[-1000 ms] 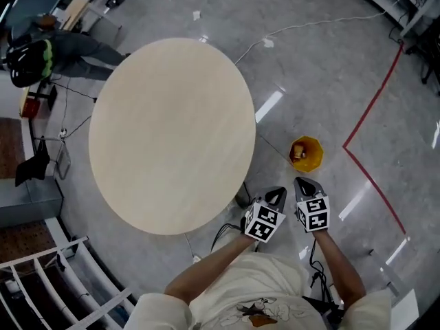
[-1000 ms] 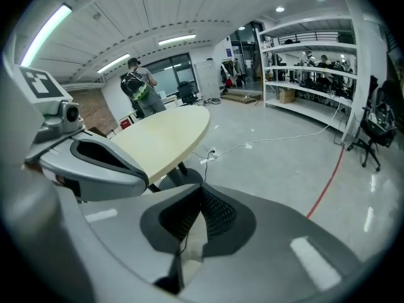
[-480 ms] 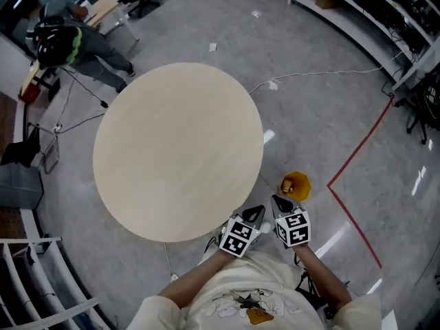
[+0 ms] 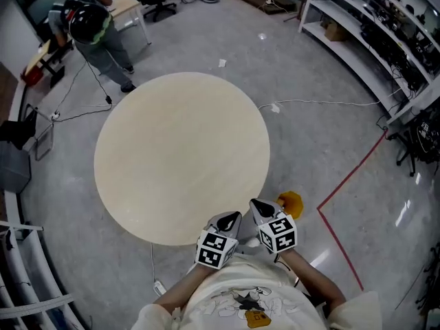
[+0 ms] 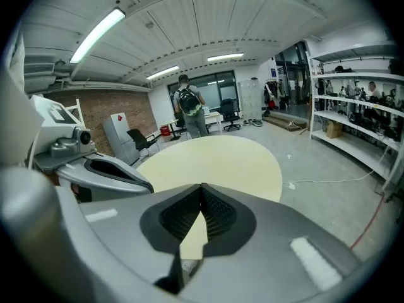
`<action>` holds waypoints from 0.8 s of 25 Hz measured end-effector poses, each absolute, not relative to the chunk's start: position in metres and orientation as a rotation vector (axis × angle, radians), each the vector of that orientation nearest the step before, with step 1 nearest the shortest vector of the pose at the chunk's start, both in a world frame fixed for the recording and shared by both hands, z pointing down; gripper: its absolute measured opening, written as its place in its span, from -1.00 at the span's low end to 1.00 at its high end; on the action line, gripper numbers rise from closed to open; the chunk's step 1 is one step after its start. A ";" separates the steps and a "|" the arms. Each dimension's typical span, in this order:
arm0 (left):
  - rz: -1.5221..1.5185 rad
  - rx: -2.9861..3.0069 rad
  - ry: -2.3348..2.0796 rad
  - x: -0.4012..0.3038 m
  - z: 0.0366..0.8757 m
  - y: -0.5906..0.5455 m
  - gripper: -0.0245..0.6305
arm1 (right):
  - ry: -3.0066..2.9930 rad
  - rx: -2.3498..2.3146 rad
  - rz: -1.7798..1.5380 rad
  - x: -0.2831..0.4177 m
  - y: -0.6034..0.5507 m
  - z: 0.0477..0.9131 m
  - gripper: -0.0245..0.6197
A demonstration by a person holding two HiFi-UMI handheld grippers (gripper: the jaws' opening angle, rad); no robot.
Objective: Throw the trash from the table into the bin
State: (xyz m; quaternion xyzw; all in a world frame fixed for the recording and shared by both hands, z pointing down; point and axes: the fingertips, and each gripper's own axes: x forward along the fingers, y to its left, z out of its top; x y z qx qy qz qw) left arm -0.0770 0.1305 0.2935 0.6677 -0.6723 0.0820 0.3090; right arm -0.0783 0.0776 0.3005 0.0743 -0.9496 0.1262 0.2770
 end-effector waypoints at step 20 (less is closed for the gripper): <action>0.051 1.790 -1.917 -0.152 0.203 0.181 -0.91 | -2.799 0.049 0.245 -0.168 0.164 0.154 -0.91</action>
